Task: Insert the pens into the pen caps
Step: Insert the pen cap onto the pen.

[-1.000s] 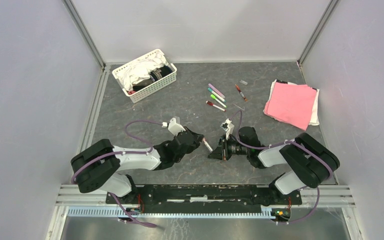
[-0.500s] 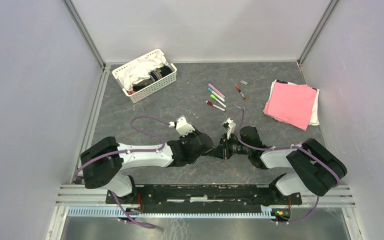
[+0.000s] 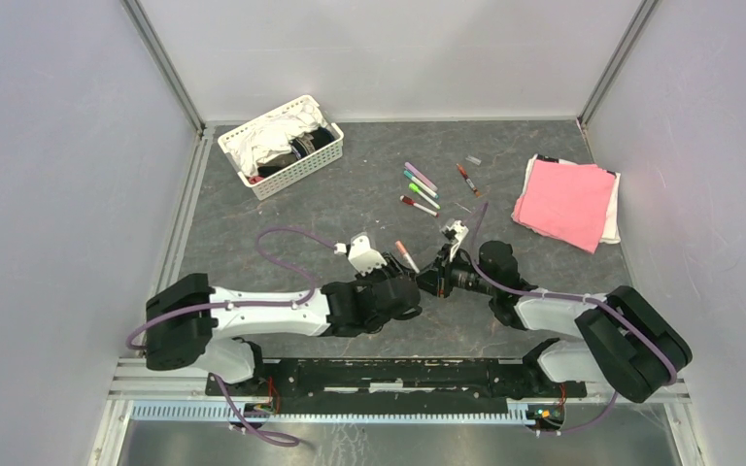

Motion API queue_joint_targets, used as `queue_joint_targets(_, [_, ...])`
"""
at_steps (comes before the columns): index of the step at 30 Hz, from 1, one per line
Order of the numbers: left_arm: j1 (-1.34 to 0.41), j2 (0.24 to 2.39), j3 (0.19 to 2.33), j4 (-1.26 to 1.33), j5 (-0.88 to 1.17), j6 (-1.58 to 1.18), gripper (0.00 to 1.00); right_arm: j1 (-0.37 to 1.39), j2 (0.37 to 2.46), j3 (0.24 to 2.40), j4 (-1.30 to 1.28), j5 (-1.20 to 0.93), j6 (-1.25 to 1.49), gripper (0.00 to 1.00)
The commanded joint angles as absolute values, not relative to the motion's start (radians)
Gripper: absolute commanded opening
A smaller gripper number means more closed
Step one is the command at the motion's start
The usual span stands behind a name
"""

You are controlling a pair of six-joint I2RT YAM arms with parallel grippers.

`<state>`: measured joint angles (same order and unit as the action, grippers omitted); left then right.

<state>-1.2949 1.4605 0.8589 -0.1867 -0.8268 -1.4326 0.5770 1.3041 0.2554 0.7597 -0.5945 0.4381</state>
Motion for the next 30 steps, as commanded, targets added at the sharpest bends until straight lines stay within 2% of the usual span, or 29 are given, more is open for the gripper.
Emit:
queue_joint_targets(1, [-1.311, 1.383, 0.892, -0.244, -0.892, -1.465, 0.45, 0.571, 1.273, 0.255, 0.862, -0.622, 0.411, 0.0])
queue_joint_targets(5, [-1.353, 1.3, 0.887, -0.263, -0.931, -1.377, 0.52, 0.554, 1.244, 0.253, 0.872, -0.635, 0.402, 0.0])
queue_joint_targets(8, [-1.385, 1.215, 0.854, -0.209, -0.93, -1.207, 0.56, 0.53, 1.217, 0.252, 0.885, -0.654, 0.399, 0.0])
queue_joint_targets(11, [-1.402, 1.089, 0.753, -0.032, -0.871, -0.955, 0.63, 0.507, 1.188, 0.251, 0.901, -0.694, 0.392, 0.0])
queue_joint_targets(15, [-1.402, 0.891, 0.599, 0.221, -0.763, -0.702, 0.8, 0.46, 1.147, 0.252, 0.943, -0.797, 0.382, 0.0])
queue_joint_targets(22, [-1.385, 0.82, 0.614, 0.298, -0.672, -0.42, 0.86, 0.39, 1.097, 0.249, 1.029, -0.987, 0.381, 0.0])
queue_joint_targets(26, [-1.308, 0.854, 0.62, 0.401, -0.49, -0.379, 0.99, 0.36, 1.07, 0.282, 1.019, -1.112, 0.366, 0.0])
queue_joint_targets(30, [-1.124, 0.859, 0.583, 0.566, -0.101, -0.402, 1.0, 0.341, 1.044, 0.337, 0.879, -1.179, 0.306, 0.0])
